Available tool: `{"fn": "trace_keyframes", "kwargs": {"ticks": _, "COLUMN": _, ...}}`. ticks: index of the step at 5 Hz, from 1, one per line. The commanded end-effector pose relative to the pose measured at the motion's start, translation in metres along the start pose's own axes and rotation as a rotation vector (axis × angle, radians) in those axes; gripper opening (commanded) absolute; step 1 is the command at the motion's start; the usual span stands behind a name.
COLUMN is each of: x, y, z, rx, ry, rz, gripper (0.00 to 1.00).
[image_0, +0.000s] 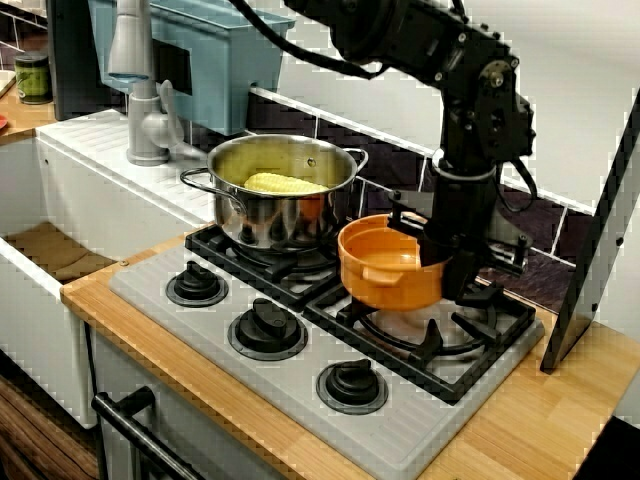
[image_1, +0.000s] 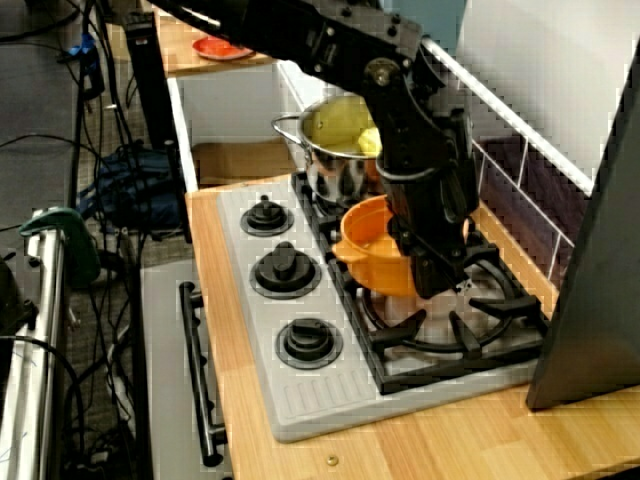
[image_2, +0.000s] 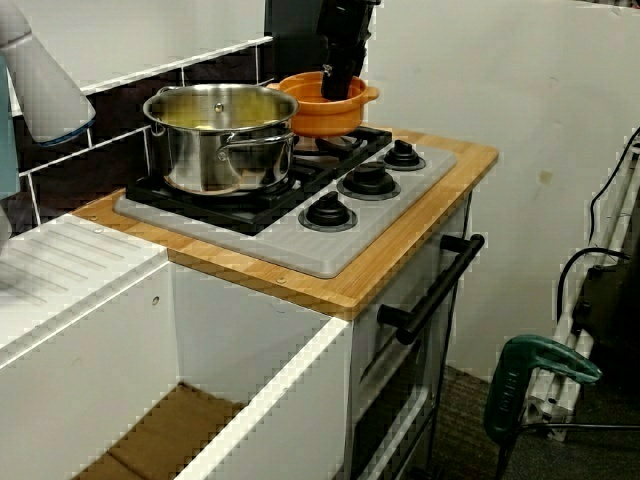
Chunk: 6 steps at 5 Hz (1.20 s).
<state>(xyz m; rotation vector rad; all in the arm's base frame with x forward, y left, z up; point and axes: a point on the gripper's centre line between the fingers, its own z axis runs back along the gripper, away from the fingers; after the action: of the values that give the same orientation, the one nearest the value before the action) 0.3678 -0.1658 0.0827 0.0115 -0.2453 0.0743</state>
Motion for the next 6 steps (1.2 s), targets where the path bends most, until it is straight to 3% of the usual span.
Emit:
{"fn": "trace_keyframes", "kwargs": {"ticks": 1, "x": -0.003, "y": 0.000, "z": 0.005, "rx": -0.002, "ry": -0.034, "rz": 0.006, "gripper": 0.00}}
{"fn": "trace_keyframes", "kwargs": {"ticks": 2, "x": -0.001, "y": 0.003, "z": 0.003, "rx": 0.003, "ry": -0.018, "rz": 0.023, "gripper": 1.00}}
{"fn": "trace_keyframes", "kwargs": {"ticks": 3, "x": 0.002, "y": 0.010, "z": 0.006, "rx": -0.006, "ry": 0.007, "rz": 0.081, "gripper": 1.00}}
{"fn": "trace_keyframes", "kwargs": {"ticks": 6, "x": 0.006, "y": 0.023, "z": 0.029, "rx": -0.048, "ry": -0.011, "rz": 0.101, "gripper": 1.00}}
